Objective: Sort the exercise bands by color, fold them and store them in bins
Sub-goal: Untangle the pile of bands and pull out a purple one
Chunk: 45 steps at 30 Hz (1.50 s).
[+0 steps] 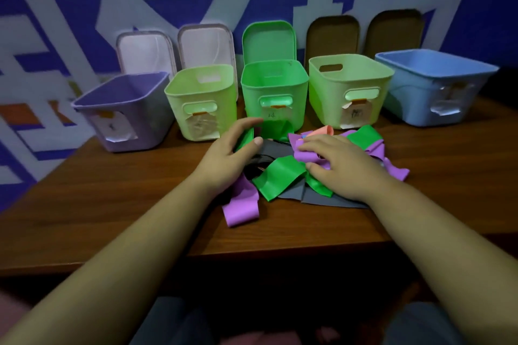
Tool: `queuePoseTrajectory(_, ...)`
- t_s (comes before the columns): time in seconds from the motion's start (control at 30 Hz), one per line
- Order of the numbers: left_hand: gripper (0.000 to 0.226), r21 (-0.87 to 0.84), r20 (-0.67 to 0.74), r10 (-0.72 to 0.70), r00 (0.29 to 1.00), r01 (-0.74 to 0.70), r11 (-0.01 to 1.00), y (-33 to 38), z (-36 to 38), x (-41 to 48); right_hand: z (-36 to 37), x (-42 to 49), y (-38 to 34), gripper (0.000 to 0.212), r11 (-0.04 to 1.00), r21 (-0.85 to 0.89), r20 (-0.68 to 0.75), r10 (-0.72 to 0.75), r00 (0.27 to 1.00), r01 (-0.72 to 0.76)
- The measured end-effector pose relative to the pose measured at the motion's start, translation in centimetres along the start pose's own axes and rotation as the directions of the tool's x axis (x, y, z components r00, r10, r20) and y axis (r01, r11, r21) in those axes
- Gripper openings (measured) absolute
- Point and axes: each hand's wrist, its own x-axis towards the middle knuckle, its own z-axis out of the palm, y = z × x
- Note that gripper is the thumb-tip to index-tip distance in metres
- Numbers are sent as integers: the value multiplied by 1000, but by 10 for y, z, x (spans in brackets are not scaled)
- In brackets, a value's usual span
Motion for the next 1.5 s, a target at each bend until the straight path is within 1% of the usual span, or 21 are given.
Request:
queuePoseTrajectory(0.1, 43, -76, -21, -60, 998, 58, 995, -2, -3, -1, -1, -1, -3, 48, 1000, 20, -17, 15, 1000, -15)
queuePoseTrajectory(0.17, 45, -185, -26, -101, 995, 94, 978, -5, -3, -1, -1, -2, -3, 48, 999, 29, -19, 19, 1000, -18)
queuePoseTrajectory(0.23, 43, -331, -20, -160, 987, 145, 932, -6, -3, 0, -1, -2, -3, 49, 999, 29, -15, 24, 1000, -24)
queuePoseTrajectory(0.3, 37, -431, -13, -204, 979, 179, 884, -3, -2, 0, -2, -3, -4, 51, 999, 34, -14, 37, 999, -37)
queuePoseTrajectory(0.37, 30, -469, -20, -236, 972, 199, 861, -1, -2, 1, -3, -4, -4, 53, 998, 45, -19, 41, 999, -40)
queuePoseTrajectory(0.43, 29, -473, -30, -277, 961, 230, 851, -1, -3, 2, -3, -4, -4, 54, 998, 52, -23, 35, 999, -33)
queuePoseTrajectory(0.47, 30, -455, -46, -285, 958, 233, 859, 0, -4, 2, -3, -4, -4, 54, 998, 53, -24, 34, 999, -32)
queuePoseTrajectory(0.5, 30, -402, -78, -276, 958, 223, 888, -1, -6, 4, -3, -4, -3, 54, 998, 52, -27, 31, 999, -30)
queuePoseTrajectory(0.57, 27, -199, -175, -221, 959, 186, 962, -4, -9, 6, -3, -4, -3, 52, 998, 48, -33, 30, 999, -29)
queuePoseTrajectory(0.6, 24, -98, -219, -191, 957, 174, 980, -5, -10, 7, -3, -5, -4, 51, 998, 46, -33, 33, 999, -31)
queuePoseTrajectory(0.63, 21, -35, -250, -168, 954, 164, 986, -7, -11, 7, -3, -5, -4, 51, 999, 39, -36, 34, 999, -32)
queuePoseTrajectory(0.73, 16, 44, -293, -119, 949, 138, 990, -11, -11, 10, -3, -6, -5, 48, 999, 11, -40, 36, 999, -36)
queuePoseTrajectory(0.83, 17, 124, -322, -26, 946, 69, 990, -13, -14, 10, -2, -6, -4, 42, 1000, -2, -64, 29, 997, -30)
queuePoseTrajectory(0.9, 16, 141, -348, 0, 937, 52, 989, -13, -14, 11, 0, -6, -3, 38, 999, -17, -78, 31, 996, -32)
queuePoseTrajectory(0.97, 14, 116, -386, -12, 922, 62, 991, -11, -13, 12, 1, -5, -2, 37, 999, -31, -82, 30, 996, -32)
queuePoseTrajectory(1.07, 13, 175, -420, 48, 906, 30, 984, -3, -17, 19, 2, -5, -1, 37, 999, -37, -86, 15, 996, -18)
queuePoseTrajectory(1.13, 16, 184, -435, 62, 898, 21, 983, 4, -24, 30, 3, -5, -1, 36, 999, -40, -95, 9, 995, -13)
queuePoseTrajectory(1.27, 20, 170, -425, 92, 900, -21, 985, 27, -37, 54, 3, -6, -1, 35, 999, -34, -99, 18, 995, -21)
queuePoseTrajectory(1.4, 6, 185, -409, 118, 905, -44, 982, 52, -43, 70, 2, -6, -3, 36, 999, -34, -97, 18, 995, -21)
queuePoseTrajectory(1.5, 5, 147, -411, 96, 907, -38, 988, 66, -43, 75, 1, -5, -4, 38, 999, -34, -101, 19, 995, -23)
